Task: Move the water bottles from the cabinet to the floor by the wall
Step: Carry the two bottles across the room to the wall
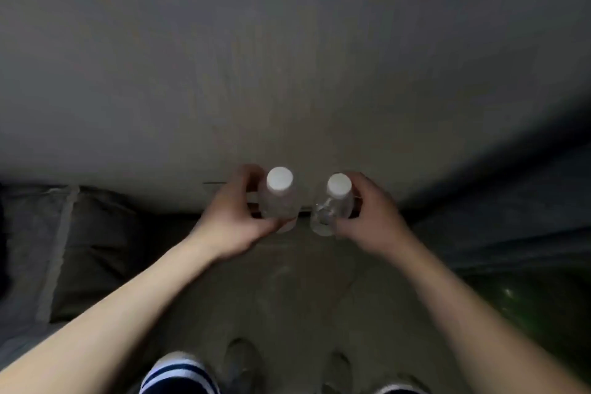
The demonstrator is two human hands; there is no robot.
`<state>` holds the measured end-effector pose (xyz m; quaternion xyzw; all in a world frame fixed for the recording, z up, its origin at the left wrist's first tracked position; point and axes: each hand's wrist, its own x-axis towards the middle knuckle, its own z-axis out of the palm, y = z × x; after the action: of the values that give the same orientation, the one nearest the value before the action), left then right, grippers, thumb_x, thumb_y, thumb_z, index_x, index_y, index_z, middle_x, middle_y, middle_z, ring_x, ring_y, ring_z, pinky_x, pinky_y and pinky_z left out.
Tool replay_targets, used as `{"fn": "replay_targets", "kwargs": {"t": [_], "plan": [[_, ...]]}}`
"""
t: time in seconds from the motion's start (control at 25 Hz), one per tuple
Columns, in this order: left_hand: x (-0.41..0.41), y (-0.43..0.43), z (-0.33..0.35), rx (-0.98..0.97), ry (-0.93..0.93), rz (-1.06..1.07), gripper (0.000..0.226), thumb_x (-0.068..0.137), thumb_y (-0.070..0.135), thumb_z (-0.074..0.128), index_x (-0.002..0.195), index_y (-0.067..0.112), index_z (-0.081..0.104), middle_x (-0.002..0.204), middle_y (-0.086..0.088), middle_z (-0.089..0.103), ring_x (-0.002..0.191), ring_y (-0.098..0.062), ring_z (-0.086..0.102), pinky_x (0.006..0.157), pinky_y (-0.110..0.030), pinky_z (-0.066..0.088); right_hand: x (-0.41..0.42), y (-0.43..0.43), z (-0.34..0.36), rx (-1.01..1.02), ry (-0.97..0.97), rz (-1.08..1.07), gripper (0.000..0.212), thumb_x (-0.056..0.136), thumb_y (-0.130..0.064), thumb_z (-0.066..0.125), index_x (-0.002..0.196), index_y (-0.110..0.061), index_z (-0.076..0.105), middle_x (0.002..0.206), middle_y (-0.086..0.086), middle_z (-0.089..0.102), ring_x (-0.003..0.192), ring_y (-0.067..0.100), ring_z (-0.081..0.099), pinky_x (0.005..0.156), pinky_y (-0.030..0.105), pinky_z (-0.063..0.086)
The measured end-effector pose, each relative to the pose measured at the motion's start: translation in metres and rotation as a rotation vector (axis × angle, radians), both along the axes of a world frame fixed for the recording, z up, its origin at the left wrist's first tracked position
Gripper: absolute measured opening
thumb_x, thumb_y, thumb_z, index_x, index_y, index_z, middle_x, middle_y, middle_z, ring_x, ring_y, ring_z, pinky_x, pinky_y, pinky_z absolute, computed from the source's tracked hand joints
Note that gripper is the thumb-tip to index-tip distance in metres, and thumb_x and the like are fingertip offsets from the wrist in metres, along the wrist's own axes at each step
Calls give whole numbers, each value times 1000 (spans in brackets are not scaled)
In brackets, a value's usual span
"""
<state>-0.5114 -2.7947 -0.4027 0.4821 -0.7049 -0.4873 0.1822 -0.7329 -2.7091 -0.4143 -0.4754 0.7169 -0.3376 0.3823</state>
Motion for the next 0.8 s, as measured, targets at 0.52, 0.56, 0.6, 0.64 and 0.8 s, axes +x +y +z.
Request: {"fn": "replay_targets", "kwargs": {"t": [0.52, 0.56, 0.6, 0.64, 0.8], "plan": [[2, -18, -274, -70, -94, -79, 59, 64, 49, 81, 109, 36, 45, 105, 24, 58, 96, 9, 58, 79, -16, 51, -4, -21, -276, 31, 103, 77, 58, 69, -23, 85, 110, -45, 49, 104, -29, 58, 94, -10, 56, 74, 13, 42], [2, -18, -288, -72, -104, -86, 60, 65, 48, 82, 110, 36, 44, 104, 24, 58, 95, 10, 58, 79, -17, 52, -4, -24, -290, 27, 114, 94, 59, 69, -24, 85, 112, -43, 49, 104, -28, 58, 95, -9, 56, 75, 13, 43], [1, -17, -302, -78, -112, -96, 61, 66, 47, 82, 111, 36, 43, 104, 24, 57, 94, 10, 58, 80, -18, 53, -5, -26, -303, 23, 124, 106, 58, 69, -25, 85, 112, -42, 50, 105, -28, 58, 96, -8, 57, 76, 14, 44], [0, -17, -316, -88, -118, -102, 63, 66, 47, 82, 113, 36, 42, 103, 24, 57, 95, 9, 58, 81, -19, 54, -6, -27, -317, 20, 128, 114, 58, 69, -25, 85, 113, -40, 50, 106, -26, 59, 97, -6, 58, 77, 15, 45], [-4, -18, -360, -92, -95, -102, 66, 59, 59, 75, 113, 38, 42, 104, 24, 57, 97, 7, 59, 81, -21, 53, -13, -30, -358, 10, 110, 104, 59, 70, -21, 85, 116, -36, 51, 105, -24, 60, 97, -8, 59, 74, 7, 45]]}}
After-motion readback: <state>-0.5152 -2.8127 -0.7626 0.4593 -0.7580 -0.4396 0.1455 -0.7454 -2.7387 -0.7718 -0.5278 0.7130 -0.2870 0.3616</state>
